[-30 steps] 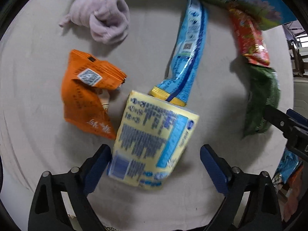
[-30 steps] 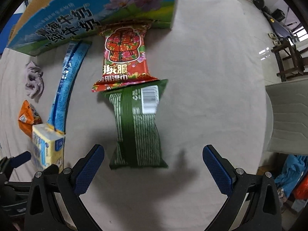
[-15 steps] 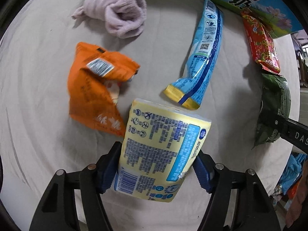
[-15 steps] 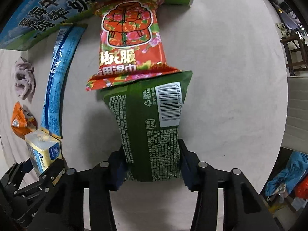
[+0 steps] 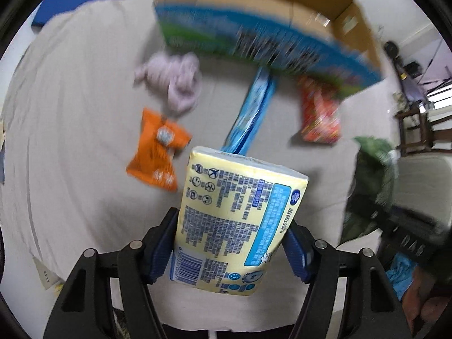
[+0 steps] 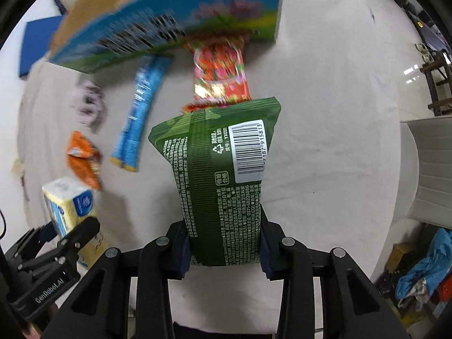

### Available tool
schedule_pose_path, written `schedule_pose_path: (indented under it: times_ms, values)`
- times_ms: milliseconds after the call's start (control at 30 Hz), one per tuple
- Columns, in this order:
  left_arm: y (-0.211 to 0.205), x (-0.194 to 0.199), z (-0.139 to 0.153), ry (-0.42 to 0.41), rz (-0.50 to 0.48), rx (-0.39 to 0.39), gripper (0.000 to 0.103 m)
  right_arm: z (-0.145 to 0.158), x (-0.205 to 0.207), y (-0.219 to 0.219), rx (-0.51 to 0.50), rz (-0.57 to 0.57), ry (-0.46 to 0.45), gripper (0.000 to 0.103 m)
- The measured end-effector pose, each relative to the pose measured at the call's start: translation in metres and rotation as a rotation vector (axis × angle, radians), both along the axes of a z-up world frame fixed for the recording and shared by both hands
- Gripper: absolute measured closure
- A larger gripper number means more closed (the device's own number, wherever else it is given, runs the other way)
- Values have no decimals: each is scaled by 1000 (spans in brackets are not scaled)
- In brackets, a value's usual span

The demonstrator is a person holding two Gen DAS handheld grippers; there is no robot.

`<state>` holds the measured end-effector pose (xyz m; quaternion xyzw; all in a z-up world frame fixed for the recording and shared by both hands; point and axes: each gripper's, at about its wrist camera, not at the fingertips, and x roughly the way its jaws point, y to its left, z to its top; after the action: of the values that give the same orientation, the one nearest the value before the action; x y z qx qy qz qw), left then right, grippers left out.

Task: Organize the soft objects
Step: 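Carry both packs into the cardboard box and open both tools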

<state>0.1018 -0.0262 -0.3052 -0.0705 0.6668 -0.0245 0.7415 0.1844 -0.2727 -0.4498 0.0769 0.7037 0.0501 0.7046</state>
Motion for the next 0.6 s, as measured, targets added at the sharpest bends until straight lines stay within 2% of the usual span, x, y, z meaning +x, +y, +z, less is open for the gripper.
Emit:
schedule_pose_path:
  times_ms: [67,100,200,267,400,600]
  values:
    - [-5,10,27,-36,0,-32,37,26,4,1,29,6,-37,63]
    - [-18,31,50,-43,-3,-44,37,38,6,2,37,11,-57,63]
    - [-22,64,76,-88,-18,-92,37,78,20,-3,67,6,-99,63]
    - [-27,87,92,-109,-31,-113,37,94,33,2,86,-5,-130,63]
    - [-27,133,113,-153,-64,-134,37,125,56,3,78,-29,-185,63]
    - [-33,212,105,-147,-103,-144,37,136,118,6,43,-77,-221,63]
